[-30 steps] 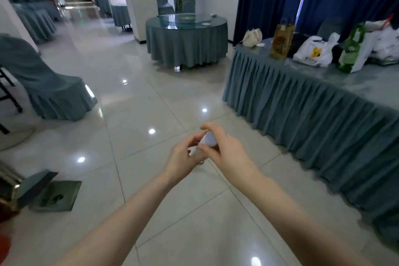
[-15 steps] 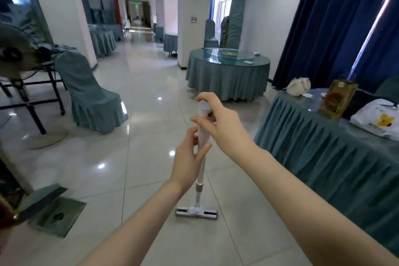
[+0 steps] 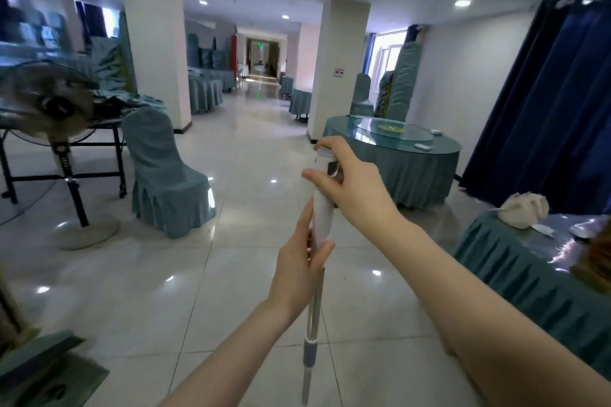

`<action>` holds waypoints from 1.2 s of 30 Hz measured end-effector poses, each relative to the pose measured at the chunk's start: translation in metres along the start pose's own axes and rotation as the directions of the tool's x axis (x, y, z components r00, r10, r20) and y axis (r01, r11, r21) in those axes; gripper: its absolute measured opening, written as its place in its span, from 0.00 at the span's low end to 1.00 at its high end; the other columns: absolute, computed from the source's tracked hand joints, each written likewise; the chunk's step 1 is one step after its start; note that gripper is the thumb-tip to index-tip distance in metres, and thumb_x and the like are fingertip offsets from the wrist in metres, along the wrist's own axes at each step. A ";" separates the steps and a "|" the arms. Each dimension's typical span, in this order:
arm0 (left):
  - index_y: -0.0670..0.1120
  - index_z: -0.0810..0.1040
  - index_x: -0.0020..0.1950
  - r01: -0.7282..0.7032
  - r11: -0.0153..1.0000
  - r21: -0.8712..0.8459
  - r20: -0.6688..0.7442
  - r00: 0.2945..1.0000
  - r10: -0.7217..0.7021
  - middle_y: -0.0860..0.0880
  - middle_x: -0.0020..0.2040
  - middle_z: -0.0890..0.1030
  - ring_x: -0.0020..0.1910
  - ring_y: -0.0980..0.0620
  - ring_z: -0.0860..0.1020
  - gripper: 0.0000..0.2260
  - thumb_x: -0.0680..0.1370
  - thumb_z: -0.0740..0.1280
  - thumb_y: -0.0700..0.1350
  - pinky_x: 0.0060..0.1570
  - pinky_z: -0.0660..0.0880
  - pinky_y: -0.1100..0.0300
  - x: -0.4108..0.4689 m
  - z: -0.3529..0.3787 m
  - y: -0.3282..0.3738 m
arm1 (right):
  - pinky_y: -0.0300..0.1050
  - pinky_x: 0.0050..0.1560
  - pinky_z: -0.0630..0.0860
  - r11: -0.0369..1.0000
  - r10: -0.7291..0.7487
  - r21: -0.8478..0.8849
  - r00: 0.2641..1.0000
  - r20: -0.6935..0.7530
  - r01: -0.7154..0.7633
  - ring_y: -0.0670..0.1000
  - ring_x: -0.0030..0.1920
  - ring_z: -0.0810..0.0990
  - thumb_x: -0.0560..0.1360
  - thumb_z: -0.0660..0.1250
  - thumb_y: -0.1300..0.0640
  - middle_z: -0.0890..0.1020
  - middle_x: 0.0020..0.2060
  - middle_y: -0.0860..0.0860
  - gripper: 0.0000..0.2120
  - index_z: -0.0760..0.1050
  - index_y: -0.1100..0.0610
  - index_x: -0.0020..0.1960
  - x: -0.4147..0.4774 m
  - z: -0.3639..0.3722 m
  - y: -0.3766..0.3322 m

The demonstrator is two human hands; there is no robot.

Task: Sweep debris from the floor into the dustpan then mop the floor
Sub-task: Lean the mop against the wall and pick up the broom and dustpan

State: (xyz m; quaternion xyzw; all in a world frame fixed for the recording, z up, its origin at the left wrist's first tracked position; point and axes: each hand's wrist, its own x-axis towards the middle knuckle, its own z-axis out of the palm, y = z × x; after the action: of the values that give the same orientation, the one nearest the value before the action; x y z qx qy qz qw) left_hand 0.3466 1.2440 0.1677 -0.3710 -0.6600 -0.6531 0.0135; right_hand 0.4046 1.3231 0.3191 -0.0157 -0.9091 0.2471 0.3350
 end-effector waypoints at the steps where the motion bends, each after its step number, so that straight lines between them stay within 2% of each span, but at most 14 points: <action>1: 0.74 0.49 0.72 -0.003 1.000 0.018 -0.011 1.000 0.003 0.62 0.60 0.77 0.58 0.62 0.77 0.31 0.79 0.65 0.53 0.53 0.77 0.67 0.012 0.000 -0.006 | 0.45 0.44 0.78 0.999 -0.035 0.028 0.999 0.029 0.034 0.44 0.37 0.76 0.76 0.67 0.45 0.75 0.38 0.42 0.20 0.68 0.46 0.65 0.013 0.002 0.011; 3: 0.73 0.48 0.72 0.003 0.998 0.063 -0.055 0.998 0.001 0.66 0.53 0.78 0.51 0.65 0.78 0.31 0.79 0.64 0.53 0.43 0.74 0.74 0.032 -0.005 -0.017 | 0.46 0.46 0.81 0.990 -0.117 0.088 0.987 0.113 0.107 0.42 0.39 0.77 0.77 0.65 0.47 0.73 0.41 0.40 0.20 0.65 0.42 0.67 0.038 0.012 0.029; 5: 0.72 0.46 0.73 0.014 0.993 0.119 -0.128 0.992 0.001 0.65 0.49 0.78 0.48 0.64 0.79 0.32 0.79 0.63 0.54 0.42 0.74 0.74 0.049 -0.012 -0.026 | 0.49 0.49 0.81 0.969 -0.222 0.145 0.960 0.171 0.198 0.44 0.42 0.80 0.79 0.63 0.50 0.73 0.45 0.40 0.22 0.60 0.39 0.69 0.061 0.026 0.043; 10: 0.70 0.47 0.74 0.066 0.962 0.265 -0.355 0.934 0.034 0.57 0.47 0.79 0.45 0.57 0.80 0.31 0.80 0.63 0.53 0.44 0.80 0.61 0.063 -0.026 -0.037 | 0.51 0.53 0.80 0.861 -0.472 0.327 0.853 0.223 0.390 0.47 0.46 0.79 0.79 0.64 0.55 0.73 0.53 0.42 0.27 0.57 0.37 0.71 0.107 0.060 0.056; 12: 0.69 0.47 0.75 0.103 0.936 0.337 -0.452 0.890 0.065 0.57 0.45 0.79 0.43 0.56 0.80 0.31 0.80 0.62 0.52 0.42 0.80 0.60 0.061 -0.026 -0.039 | 0.51 0.51 0.80 0.805 -0.548 0.413 0.800 0.243 0.426 0.47 0.46 0.80 0.78 0.66 0.56 0.74 0.56 0.38 0.30 0.57 0.37 0.72 0.120 0.072 0.058; 15: 0.68 0.48 0.75 0.172 0.916 0.363 -0.585 0.807 0.081 0.62 0.46 0.79 0.44 0.59 0.80 0.29 0.80 0.61 0.55 0.39 0.77 0.67 0.051 -0.024 -0.039 | 0.33 0.43 0.79 0.736 -0.604 0.531 0.762 0.234 0.421 0.39 0.45 0.80 0.76 0.69 0.54 0.71 0.50 0.27 0.34 0.54 0.34 0.73 0.126 0.092 0.051; 17: 0.69 0.48 0.75 0.235 0.902 0.362 -0.665 0.743 0.073 0.60 0.53 0.78 0.47 0.59 0.80 0.32 0.79 0.64 0.53 0.43 0.79 0.64 0.041 -0.023 -0.040 | 0.25 0.39 0.75 0.676 -0.633 0.626 0.741 0.223 0.389 0.34 0.45 0.78 0.75 0.70 0.54 0.72 0.49 0.28 0.37 0.52 0.33 0.73 0.124 0.105 0.043; 20: 0.70 0.45 0.74 0.314 0.880 0.356 -0.753 0.655 0.071 0.53 0.68 0.73 0.61 0.59 0.76 0.39 0.76 0.69 0.50 0.55 0.79 0.54 0.025 -0.023 -0.035 | 0.35 0.41 0.79 0.596 -0.692 0.710 0.689 0.215 0.375 0.42 0.45 0.80 0.75 0.70 0.53 0.77 0.59 0.43 0.37 0.52 0.35 0.74 0.114 0.121 0.021; 22: 0.71 0.44 0.74 0.349 0.868 0.353 -0.796 0.599 0.082 0.54 0.71 0.71 0.65 0.55 0.74 0.40 0.76 0.69 0.48 0.57 0.78 0.58 0.012 -0.028 -0.032 | 0.50 0.47 0.80 0.538 -0.734 0.747 0.652 0.188 0.391 0.48 0.46 0.80 0.76 0.70 0.55 0.74 0.64 0.48 0.37 0.52 0.39 0.76 0.104 0.133 0.005; 24: 0.72 0.44 0.73 0.387 0.853 0.350 -0.834 0.543 0.096 0.49 0.67 0.75 0.62 0.51 0.77 0.39 0.77 0.68 0.48 0.52 0.77 0.67 -0.003 -0.039 -0.030 | 0.50 0.49 0.80 0.491 -0.768 0.791 0.611 0.194 0.366 0.48 0.48 0.80 0.76 0.70 0.56 0.75 0.62 0.48 0.39 0.50 0.40 0.77 0.093 0.145 -0.011; 27: 0.70 0.44 0.74 0.437 0.834 0.337 -0.876 0.470 0.107 0.47 0.56 0.81 0.51 0.53 0.81 0.38 0.78 0.67 0.48 0.48 0.79 0.62 -0.031 -0.059 -0.024 | 0.37 0.43 0.77 0.461 -0.809 0.826 0.537 0.240 0.324 0.36 0.42 0.77 0.76 0.70 0.55 0.75 0.52 0.38 0.42 0.45 0.36 0.76 0.076 0.168 -0.036; 30: 0.71 0.42 0.74 0.472 0.819 0.328 -0.892 0.439 0.104 0.52 0.45 0.82 0.42 0.54 0.81 0.37 0.78 0.66 0.49 0.45 0.80 0.54 -0.059 -0.080 -0.017 | 0.38 0.46 0.78 0.466 -0.803 0.822 0.546 0.239 0.326 0.39 0.41 0.77 0.76 0.70 0.56 0.79 0.58 0.51 0.43 0.44 0.38 0.77 0.054 0.187 -0.070; 33: 0.71 0.43 0.74 0.481 0.820 0.310 -0.905 0.414 0.099 0.53 0.45 0.81 0.41 0.59 0.80 0.37 0.79 0.65 0.46 0.42 0.78 0.66 -0.090 -0.106 -0.011 | 0.45 0.47 0.79 0.448 -0.806 0.822 0.556 0.202 0.351 0.45 0.41 0.78 0.76 0.70 0.56 0.81 0.54 0.54 0.43 0.44 0.37 0.77 0.025 0.204 -0.109; 36: 0.71 0.42 0.73 0.521 0.798 0.302 -0.910 0.407 0.079 0.63 0.40 0.79 0.39 0.65 0.78 0.37 0.80 0.64 0.45 0.38 0.72 0.74 -0.127 -0.137 -0.003 | 0.51 0.49 0.81 0.433 -0.804 0.824 0.570 0.170 0.365 0.50 0.45 0.81 0.75 0.70 0.55 0.81 0.53 0.53 0.44 0.44 0.34 0.75 -0.003 0.223 -0.150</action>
State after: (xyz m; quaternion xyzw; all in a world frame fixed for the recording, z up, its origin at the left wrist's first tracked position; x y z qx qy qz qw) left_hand 0.3725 1.0647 0.1215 0.1474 -0.7516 -0.5241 0.3725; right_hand 0.2897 1.0935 0.2406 0.5202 -0.7305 0.4298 0.1056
